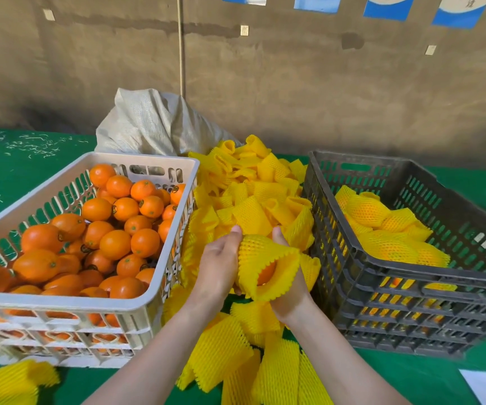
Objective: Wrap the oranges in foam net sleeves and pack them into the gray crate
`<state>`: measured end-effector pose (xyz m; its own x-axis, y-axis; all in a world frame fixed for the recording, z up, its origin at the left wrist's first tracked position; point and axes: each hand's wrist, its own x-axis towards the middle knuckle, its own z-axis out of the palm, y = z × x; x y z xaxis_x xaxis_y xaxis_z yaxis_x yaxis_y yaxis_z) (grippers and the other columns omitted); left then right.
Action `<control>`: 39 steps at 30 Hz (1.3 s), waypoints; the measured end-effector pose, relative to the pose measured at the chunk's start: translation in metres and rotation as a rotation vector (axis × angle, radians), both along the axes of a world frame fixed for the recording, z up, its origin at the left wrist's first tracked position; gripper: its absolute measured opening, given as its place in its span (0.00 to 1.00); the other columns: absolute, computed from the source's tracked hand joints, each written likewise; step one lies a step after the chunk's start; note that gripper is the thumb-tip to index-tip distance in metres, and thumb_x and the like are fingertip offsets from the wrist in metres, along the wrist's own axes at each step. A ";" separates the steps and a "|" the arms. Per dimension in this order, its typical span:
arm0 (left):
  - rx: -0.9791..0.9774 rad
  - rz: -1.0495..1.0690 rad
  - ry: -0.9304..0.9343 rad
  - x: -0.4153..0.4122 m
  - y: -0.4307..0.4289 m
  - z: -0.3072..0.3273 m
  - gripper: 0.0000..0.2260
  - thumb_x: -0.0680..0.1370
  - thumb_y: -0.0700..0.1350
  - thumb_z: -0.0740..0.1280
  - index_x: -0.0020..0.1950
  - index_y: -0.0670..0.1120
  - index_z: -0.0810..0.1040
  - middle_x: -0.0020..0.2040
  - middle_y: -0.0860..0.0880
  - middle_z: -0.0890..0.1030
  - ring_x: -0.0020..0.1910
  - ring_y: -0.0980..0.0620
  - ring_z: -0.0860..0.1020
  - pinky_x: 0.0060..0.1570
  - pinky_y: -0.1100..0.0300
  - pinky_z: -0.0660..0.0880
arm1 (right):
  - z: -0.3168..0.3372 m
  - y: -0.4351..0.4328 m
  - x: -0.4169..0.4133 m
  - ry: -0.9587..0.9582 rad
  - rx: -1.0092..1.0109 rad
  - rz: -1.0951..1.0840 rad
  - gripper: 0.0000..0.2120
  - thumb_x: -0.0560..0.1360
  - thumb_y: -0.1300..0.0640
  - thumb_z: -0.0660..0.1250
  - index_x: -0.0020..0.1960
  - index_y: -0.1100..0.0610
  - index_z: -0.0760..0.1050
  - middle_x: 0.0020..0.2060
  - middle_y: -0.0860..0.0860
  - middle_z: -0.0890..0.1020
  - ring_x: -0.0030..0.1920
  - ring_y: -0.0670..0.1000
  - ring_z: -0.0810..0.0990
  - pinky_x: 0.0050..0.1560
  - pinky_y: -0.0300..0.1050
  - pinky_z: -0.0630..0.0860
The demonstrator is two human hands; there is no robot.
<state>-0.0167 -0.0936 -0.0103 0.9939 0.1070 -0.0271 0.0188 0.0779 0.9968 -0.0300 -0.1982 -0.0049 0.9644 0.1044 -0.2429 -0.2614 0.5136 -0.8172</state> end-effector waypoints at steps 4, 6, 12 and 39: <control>0.201 0.002 -0.215 -0.007 0.000 -0.001 0.23 0.77 0.61 0.55 0.44 0.43 0.78 0.42 0.44 0.81 0.44 0.49 0.79 0.47 0.49 0.74 | 0.000 -0.007 -0.003 -0.003 0.180 0.075 0.24 0.73 0.48 0.55 0.30 0.54 0.84 0.30 0.50 0.84 0.32 0.48 0.83 0.33 0.39 0.80; 0.317 0.017 -0.341 -0.008 0.000 -0.004 0.22 0.77 0.60 0.53 0.41 0.44 0.74 0.37 0.47 0.76 0.40 0.49 0.75 0.43 0.50 0.70 | 0.003 -0.008 -0.005 0.000 0.239 0.093 0.32 0.79 0.50 0.48 0.26 0.52 0.83 0.29 0.49 0.84 0.30 0.46 0.83 0.31 0.38 0.79; 0.022 0.038 -0.166 -0.006 0.000 -0.002 0.18 0.73 0.57 0.60 0.34 0.43 0.68 0.29 0.47 0.69 0.30 0.53 0.67 0.31 0.58 0.65 | -0.004 -0.005 0.002 0.089 0.150 -0.026 0.23 0.79 0.53 0.55 0.30 0.53 0.81 0.33 0.55 0.80 0.34 0.52 0.79 0.37 0.44 0.75; -0.586 -0.246 0.446 -0.013 -0.009 0.012 0.18 0.78 0.57 0.61 0.59 0.46 0.76 0.45 0.43 0.84 0.41 0.47 0.82 0.44 0.52 0.76 | -0.006 -0.016 0.007 -0.352 -0.407 -0.306 0.18 0.79 0.58 0.61 0.36 0.70 0.69 0.35 0.57 0.69 0.38 0.53 0.66 0.38 0.47 0.61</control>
